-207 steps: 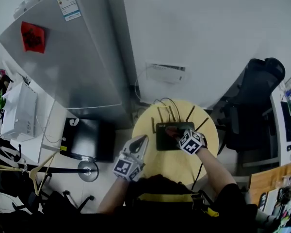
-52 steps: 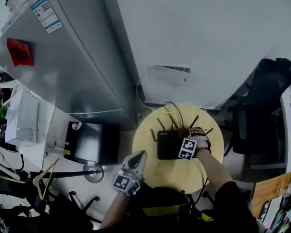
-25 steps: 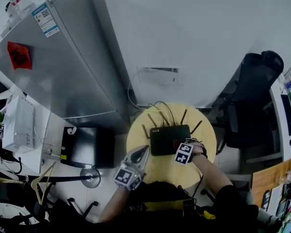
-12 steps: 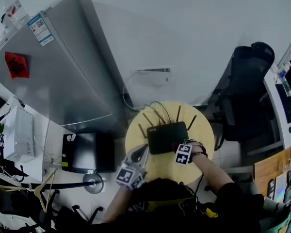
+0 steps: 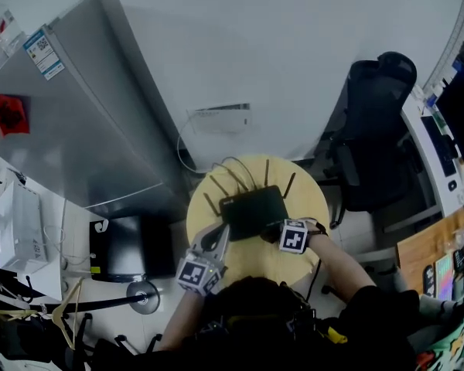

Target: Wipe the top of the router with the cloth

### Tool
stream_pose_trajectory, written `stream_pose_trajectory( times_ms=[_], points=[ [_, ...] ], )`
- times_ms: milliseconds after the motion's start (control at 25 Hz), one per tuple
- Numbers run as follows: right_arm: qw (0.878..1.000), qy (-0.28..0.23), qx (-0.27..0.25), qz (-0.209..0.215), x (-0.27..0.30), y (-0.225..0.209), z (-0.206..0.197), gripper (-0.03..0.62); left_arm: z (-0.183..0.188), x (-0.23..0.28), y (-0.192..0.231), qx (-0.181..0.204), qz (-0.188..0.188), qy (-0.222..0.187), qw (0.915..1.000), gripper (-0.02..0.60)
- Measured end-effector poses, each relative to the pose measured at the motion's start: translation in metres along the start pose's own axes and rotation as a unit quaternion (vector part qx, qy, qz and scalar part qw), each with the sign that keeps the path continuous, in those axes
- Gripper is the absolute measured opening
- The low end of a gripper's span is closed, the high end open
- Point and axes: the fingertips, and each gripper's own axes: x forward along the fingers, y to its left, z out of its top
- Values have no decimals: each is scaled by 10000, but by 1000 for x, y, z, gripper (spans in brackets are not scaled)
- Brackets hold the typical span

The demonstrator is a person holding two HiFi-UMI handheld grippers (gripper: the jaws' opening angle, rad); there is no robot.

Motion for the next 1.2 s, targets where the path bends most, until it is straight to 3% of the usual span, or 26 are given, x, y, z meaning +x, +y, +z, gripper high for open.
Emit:
stream_pose_trajectory(
  times_ms=[160,360,560,800,1200],
  points=[
    [9995,-53,12,-297,-20,-12,-8,60,0,3,-4,35,-112,63,9999,-3],
    [9932,-12,770,-870,-32,-48,-46,59,4,6,-10,59,-199,50,9998,-3],
    [9827,134,1556,-997,-25,-78,-76,60,7,4,-5,60,-42,96,9999,-3],
    [9604,429,2657,-715,-6,-103,-103,58,8,2,0,93,242,20,9997,-3],
    [9426,754,3241,-290,34,-122,-108,58,-5,-22,15,-95,873,165,9960,-3]
  ],
)
